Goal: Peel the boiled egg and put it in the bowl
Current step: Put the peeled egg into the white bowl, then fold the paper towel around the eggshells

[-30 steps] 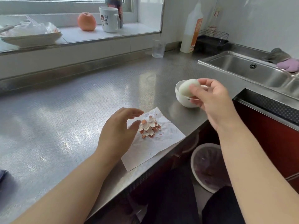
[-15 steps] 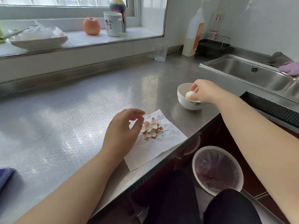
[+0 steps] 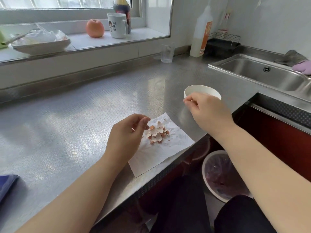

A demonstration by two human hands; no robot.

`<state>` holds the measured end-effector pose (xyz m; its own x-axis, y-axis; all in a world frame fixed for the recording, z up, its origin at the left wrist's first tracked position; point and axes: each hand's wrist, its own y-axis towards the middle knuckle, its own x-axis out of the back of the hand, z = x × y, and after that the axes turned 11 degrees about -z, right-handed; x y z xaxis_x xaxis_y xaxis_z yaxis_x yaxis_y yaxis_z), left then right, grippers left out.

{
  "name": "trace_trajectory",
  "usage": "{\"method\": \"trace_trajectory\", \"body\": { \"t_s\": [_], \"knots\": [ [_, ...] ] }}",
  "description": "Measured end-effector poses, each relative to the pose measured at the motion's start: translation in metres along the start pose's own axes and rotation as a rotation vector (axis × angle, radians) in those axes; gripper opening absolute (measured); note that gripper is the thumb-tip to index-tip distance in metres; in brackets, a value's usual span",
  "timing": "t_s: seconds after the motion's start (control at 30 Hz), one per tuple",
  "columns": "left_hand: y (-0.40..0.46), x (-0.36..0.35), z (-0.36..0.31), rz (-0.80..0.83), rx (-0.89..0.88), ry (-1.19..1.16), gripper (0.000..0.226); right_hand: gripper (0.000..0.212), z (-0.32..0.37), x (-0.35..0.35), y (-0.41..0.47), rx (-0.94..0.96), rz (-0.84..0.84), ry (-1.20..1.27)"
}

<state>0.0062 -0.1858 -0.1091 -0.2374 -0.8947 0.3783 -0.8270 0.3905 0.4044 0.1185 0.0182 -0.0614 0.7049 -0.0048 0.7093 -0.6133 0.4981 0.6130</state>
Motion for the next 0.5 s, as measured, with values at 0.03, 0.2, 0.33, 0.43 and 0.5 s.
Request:
{"method": "trace_trajectory", "body": {
  "t_s": [0.03,0.2,0.33,0.43,0.5],
  "knots": [
    [0.001,0.002,0.001,-0.02,-0.006,0.025,0.011,0.016,0.005,0.0,-0.008,-0.037,0.097,-0.013],
    [0.012,0.026,0.01,-0.095,-0.024,0.309,0.015,0.021,0.007,0.001,-0.028,-0.176,0.368,-0.151],
    [0.016,0.038,0.017,0.027,0.045,0.687,0.037,0.047,0.006,0.0,-0.04,-0.244,0.379,-0.236],
    [0.017,0.036,0.017,0.118,0.096,0.828,0.038,0.048,0.01,-0.008,-0.048,-0.275,0.41,-0.229],
    [0.016,0.035,0.017,0.136,0.086,0.846,0.031,0.038,0.012,-0.013,-0.05,-0.288,0.427,-0.203]
  ]
}}
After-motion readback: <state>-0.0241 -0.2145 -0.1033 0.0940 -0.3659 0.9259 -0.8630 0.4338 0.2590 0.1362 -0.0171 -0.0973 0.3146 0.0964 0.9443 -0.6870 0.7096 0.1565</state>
